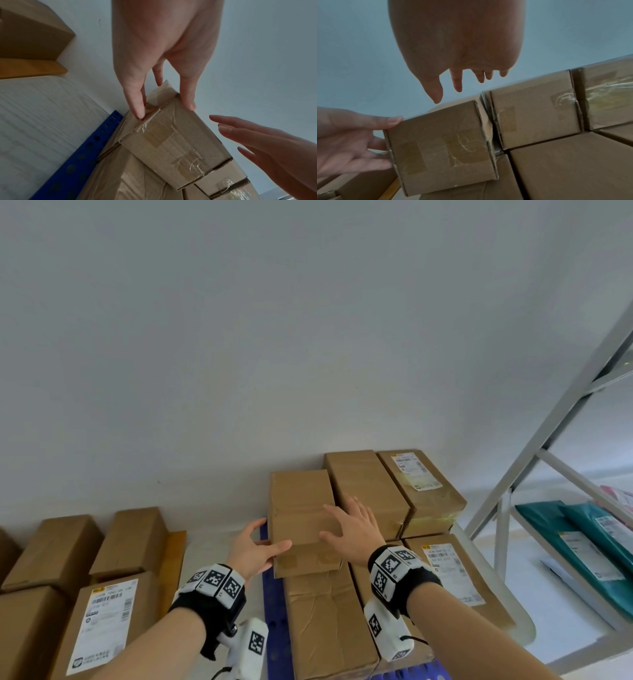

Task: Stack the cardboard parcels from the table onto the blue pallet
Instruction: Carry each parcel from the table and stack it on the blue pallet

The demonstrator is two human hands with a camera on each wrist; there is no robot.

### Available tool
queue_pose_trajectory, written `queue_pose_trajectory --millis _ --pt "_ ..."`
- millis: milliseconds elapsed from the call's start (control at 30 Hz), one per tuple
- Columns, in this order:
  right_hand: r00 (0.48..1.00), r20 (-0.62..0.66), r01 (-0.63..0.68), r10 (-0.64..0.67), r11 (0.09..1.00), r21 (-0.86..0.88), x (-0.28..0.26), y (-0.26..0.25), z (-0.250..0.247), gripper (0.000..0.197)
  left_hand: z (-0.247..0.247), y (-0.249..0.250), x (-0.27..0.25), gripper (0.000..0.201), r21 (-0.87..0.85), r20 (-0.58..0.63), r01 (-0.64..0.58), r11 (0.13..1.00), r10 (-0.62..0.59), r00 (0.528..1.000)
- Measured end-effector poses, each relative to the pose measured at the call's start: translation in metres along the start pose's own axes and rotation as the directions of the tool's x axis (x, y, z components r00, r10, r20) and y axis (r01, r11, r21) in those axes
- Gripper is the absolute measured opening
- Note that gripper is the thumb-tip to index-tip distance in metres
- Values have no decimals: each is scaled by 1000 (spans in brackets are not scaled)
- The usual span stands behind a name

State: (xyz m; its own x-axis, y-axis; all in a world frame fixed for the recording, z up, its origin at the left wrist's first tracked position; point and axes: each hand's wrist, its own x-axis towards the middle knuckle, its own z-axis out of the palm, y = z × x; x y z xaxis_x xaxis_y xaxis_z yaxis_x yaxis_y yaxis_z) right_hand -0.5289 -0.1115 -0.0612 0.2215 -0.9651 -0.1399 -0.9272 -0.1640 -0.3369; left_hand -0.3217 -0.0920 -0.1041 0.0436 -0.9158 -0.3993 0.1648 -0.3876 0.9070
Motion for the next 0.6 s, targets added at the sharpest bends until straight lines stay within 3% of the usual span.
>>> queue_pose_trajectory --millis 600 --pt "1000 12 -18 18 1000 -16 21 40 0 56 13 5 17 71 -5 -62 -18 1000 18 998"
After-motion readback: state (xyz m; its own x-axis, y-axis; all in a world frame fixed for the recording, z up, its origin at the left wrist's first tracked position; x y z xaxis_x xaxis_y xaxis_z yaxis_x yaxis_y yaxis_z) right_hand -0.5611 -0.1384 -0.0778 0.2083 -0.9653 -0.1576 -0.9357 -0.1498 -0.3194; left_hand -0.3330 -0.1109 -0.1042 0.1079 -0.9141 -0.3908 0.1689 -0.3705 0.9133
